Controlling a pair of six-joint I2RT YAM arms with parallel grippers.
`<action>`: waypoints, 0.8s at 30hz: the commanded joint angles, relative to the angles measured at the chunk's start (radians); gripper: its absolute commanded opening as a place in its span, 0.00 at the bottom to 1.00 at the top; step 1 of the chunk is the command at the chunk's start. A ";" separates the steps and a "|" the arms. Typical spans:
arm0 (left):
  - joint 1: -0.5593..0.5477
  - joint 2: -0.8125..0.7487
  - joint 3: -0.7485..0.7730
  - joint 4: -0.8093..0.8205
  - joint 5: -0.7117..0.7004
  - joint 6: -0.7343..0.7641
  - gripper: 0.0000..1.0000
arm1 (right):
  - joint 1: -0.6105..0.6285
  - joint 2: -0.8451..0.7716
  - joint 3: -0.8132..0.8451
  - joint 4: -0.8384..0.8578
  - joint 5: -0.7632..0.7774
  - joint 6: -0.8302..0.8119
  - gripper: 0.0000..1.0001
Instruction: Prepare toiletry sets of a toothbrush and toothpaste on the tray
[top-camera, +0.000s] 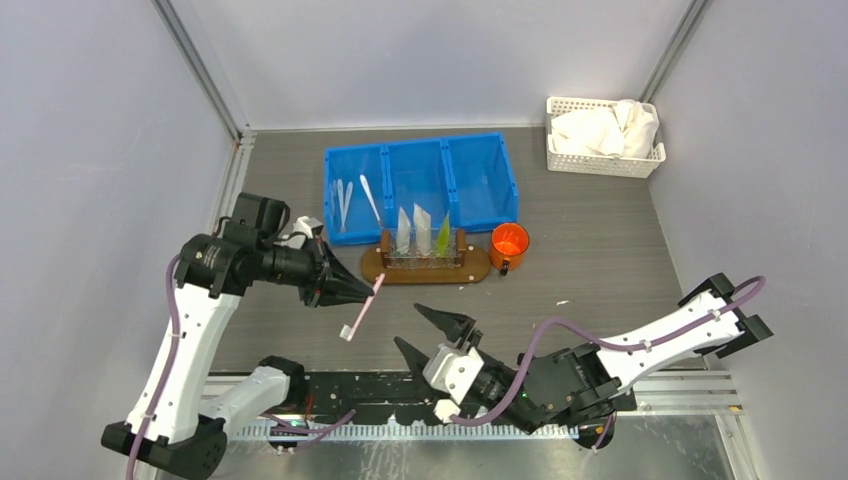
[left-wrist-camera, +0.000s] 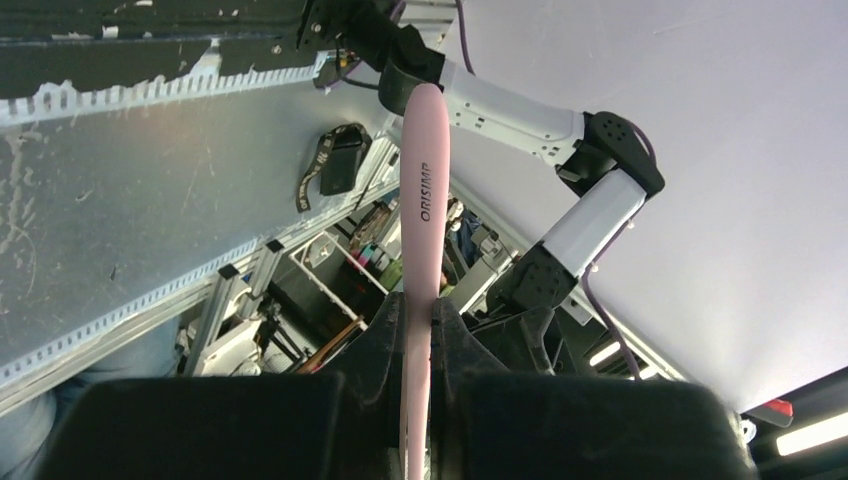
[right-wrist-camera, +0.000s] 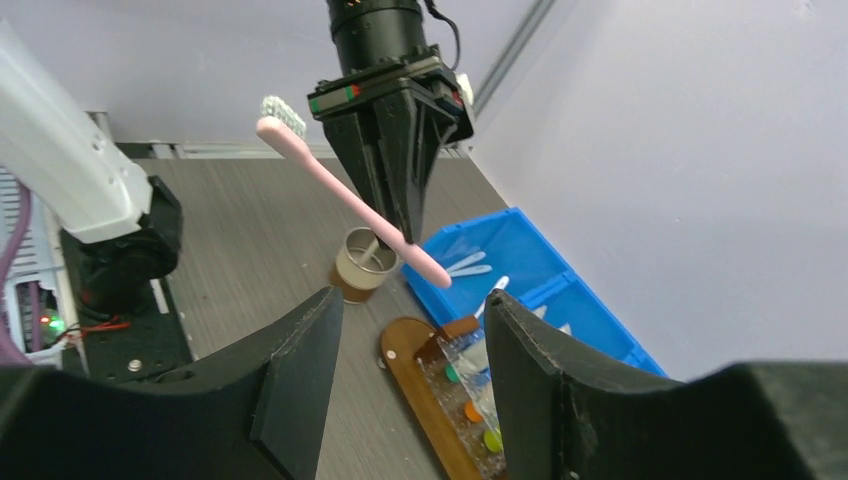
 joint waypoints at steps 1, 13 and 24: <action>-0.010 -0.037 -0.018 -0.041 0.064 0.012 0.01 | 0.005 0.064 0.087 -0.044 -0.075 0.043 0.60; -0.029 0.028 0.032 -0.086 0.061 0.058 0.01 | 0.004 0.188 0.168 -0.051 -0.105 0.024 0.58; -0.106 -0.029 -0.035 -0.032 0.014 -0.015 0.01 | -0.057 0.221 0.179 -0.026 -0.122 0.033 0.52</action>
